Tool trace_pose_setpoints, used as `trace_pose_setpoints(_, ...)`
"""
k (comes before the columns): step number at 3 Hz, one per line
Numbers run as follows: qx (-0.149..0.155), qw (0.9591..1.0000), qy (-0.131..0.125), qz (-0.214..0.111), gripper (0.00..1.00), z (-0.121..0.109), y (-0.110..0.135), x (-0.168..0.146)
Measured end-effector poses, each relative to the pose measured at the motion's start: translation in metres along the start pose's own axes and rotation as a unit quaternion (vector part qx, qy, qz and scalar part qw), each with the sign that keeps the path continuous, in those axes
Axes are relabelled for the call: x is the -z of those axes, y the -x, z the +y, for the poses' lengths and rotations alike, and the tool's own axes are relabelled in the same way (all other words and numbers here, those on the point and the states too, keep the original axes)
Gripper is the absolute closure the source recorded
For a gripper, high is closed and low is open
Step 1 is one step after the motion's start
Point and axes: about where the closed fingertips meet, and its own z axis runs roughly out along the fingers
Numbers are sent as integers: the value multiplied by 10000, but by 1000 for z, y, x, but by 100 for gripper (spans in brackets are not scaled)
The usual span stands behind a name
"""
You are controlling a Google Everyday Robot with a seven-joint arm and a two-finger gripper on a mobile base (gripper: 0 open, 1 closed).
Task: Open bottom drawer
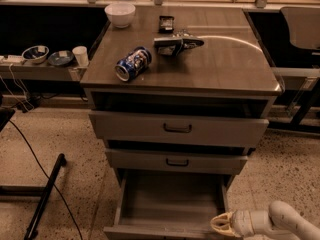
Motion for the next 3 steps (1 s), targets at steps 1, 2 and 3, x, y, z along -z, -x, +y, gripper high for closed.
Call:
trace_pose_setpoints(1, 0, 10000, 0, 0, 34, 0, 0, 0)
trace_pose_setpoints(2, 0, 10000, 0, 0, 11, 0, 0, 0)
trace_pose_setpoints(3, 0, 10000, 0, 0, 0, 0, 0, 0)
